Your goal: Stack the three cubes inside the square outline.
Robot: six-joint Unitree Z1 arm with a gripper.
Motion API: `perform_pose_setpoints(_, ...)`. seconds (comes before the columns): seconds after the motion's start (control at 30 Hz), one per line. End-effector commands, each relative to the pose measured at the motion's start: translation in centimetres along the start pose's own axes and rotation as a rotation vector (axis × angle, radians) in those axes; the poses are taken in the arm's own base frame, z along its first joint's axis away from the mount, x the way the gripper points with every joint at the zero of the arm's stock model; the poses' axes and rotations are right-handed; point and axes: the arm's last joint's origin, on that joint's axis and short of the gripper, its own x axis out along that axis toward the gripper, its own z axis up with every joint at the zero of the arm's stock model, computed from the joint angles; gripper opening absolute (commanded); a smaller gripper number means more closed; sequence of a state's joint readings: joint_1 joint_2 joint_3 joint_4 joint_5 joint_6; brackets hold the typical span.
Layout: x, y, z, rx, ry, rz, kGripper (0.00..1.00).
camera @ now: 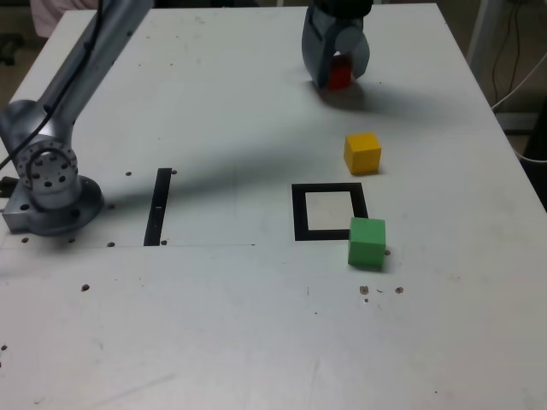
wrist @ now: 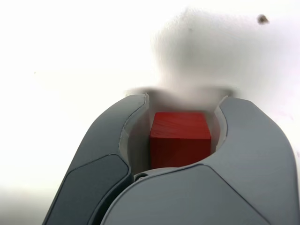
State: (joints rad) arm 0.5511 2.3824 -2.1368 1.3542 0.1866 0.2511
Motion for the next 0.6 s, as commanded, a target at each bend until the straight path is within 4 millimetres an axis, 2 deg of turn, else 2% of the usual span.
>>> perform_pose_setpoints(0.0,-2.1,-0.3,-0.8,0.019,-0.036,0.008,0.30)
perform_pose_setpoints(0.13,-4.6,-1.3,-2.1,0.055,-0.072,0.016,0.30)
perform_pose_setpoints(0.23,-6.4,-2.9,-3.5,0.081,-0.089,0.034,0.30)
perform_pose_setpoints(0.4,-9.4,-7.4,-7.1,0.104,-0.111,0.120,0.30)
perform_pose_setpoints(0.47,-9.8,-9.3,-8.7,0.109,-0.111,0.137,0.30)
perform_pose_setpoints(0.57,-9.4,-12.1,-10.8,0.124,-0.097,0.123,0.30)
